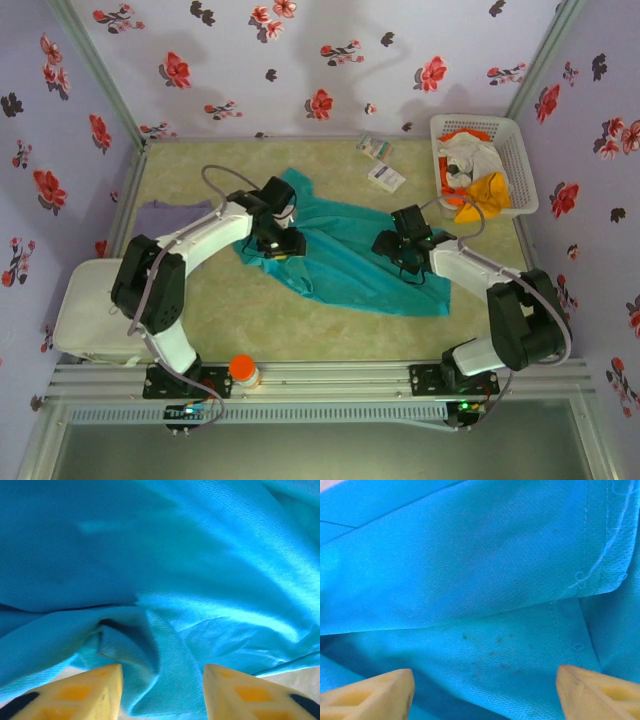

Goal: Fold and stack the t-shirts

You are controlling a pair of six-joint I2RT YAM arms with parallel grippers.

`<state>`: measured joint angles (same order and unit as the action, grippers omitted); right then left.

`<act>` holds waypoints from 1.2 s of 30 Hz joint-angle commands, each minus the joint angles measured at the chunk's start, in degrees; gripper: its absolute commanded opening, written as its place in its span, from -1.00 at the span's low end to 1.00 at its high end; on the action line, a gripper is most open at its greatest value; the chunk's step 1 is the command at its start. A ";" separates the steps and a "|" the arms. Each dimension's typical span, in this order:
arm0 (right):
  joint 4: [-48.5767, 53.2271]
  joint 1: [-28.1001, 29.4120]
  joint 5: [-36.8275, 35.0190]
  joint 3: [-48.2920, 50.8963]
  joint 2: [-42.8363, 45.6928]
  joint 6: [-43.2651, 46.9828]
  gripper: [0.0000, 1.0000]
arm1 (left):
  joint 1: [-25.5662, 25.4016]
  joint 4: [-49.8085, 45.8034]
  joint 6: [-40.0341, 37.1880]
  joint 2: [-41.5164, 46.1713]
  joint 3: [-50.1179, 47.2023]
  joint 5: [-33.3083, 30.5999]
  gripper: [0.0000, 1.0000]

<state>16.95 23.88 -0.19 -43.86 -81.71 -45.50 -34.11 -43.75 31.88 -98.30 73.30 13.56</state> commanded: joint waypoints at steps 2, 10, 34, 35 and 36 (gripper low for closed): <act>-0.34 2.95 2.02 -0.83 3.61 6.28 0.57 | 4.58 -2.71 -1.29 9.00 -3.74 0.49 0.07; 3.80 18.03 -0.08 -9.57 -0.22 19.78 0.48 | 12.59 -6.33 -2.81 18.96 -10.55 0.59 0.08; 1.42 34.98 -6.29 -20.18 -16.54 26.18 -0.81 | 15.65 -0.03 0.18 23.28 -22.68 7.61 -0.01; 0.49 34.98 -5.70 -19.47 -16.01 26.18 -0.89 | 15.57 1.90 1.24 23.19 -23.54 9.35 -0.01; -0.49 34.94 -4.96 -18.88 -15.41 26.11 -0.95 | 15.44 3.43 2.19 23.09 -24.16 10.52 -0.02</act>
<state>17.76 58.57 -4.47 -62.94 -98.06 -19.31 -18.85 -44.64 31.29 -75.77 50.85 18.65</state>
